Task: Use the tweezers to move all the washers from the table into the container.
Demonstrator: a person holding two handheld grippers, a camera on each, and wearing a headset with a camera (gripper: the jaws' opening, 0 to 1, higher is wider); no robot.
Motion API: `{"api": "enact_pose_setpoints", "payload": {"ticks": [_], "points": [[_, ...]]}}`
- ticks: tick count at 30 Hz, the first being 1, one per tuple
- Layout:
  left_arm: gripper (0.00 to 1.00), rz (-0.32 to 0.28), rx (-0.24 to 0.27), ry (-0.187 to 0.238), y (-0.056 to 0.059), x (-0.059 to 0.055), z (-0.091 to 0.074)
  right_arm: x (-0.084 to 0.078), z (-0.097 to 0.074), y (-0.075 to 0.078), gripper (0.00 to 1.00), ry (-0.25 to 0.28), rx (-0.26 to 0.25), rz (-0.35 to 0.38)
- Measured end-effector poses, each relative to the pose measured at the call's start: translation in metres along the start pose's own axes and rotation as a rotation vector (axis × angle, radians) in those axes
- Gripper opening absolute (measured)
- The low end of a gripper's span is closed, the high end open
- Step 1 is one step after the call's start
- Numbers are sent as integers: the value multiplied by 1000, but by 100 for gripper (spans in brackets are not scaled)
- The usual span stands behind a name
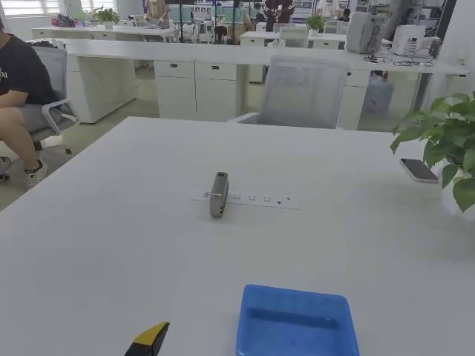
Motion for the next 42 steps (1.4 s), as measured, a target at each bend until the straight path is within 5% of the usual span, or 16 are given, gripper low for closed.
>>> {"api": "enact_pose_setpoints", "payload": {"ticks": [24,42], "points": [[84,11,-28,-32,6,-6,3,2,-2,3,62,15,-13,-12],[84,11,0,-20,0,-3,0,0,0,-1,62,-4,-1,-10]]}}
Point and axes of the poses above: the centre of the closed fingertips' face, and the gripper's own axes: z roughly forward along the fingers, y roughly to its right, x roughly out of its top, the point moved 1 cm from there along -z, roughly backward along the fingers, and after that the axes turned 1 degree about x, right-handed, at the moved point
